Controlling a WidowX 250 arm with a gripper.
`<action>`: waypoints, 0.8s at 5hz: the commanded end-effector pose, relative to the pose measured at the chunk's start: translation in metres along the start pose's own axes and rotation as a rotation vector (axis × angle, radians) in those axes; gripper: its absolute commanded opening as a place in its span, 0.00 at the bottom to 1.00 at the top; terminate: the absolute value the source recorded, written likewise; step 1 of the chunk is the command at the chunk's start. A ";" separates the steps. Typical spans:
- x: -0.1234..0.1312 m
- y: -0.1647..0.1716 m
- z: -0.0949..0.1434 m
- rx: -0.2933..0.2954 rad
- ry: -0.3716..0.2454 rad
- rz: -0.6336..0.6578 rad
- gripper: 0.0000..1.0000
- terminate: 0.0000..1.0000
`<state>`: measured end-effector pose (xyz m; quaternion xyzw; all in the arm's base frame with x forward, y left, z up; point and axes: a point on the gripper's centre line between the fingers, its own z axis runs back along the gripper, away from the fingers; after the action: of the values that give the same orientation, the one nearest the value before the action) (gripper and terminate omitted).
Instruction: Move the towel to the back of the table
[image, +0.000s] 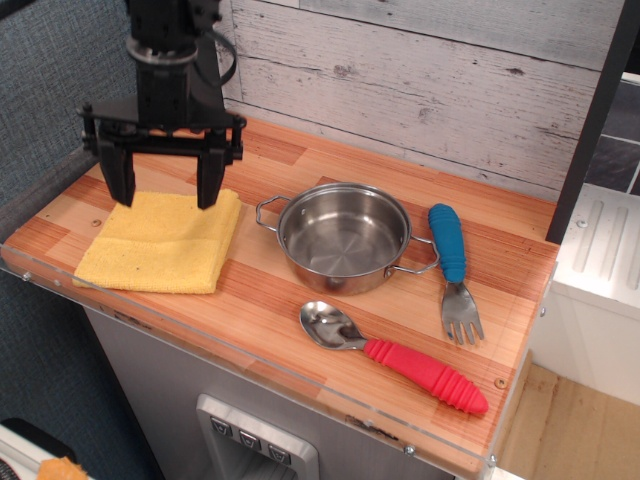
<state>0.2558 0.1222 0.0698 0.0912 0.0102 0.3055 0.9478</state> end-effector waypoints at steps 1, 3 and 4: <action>0.014 0.011 -0.027 -0.038 -0.085 0.012 0.00 0.00; 0.021 0.015 -0.049 -0.079 -0.111 0.012 0.00 0.00; 0.023 0.013 -0.055 -0.091 -0.102 0.000 0.00 0.00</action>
<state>0.2595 0.1501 0.0123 0.0607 -0.0374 0.2970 0.9522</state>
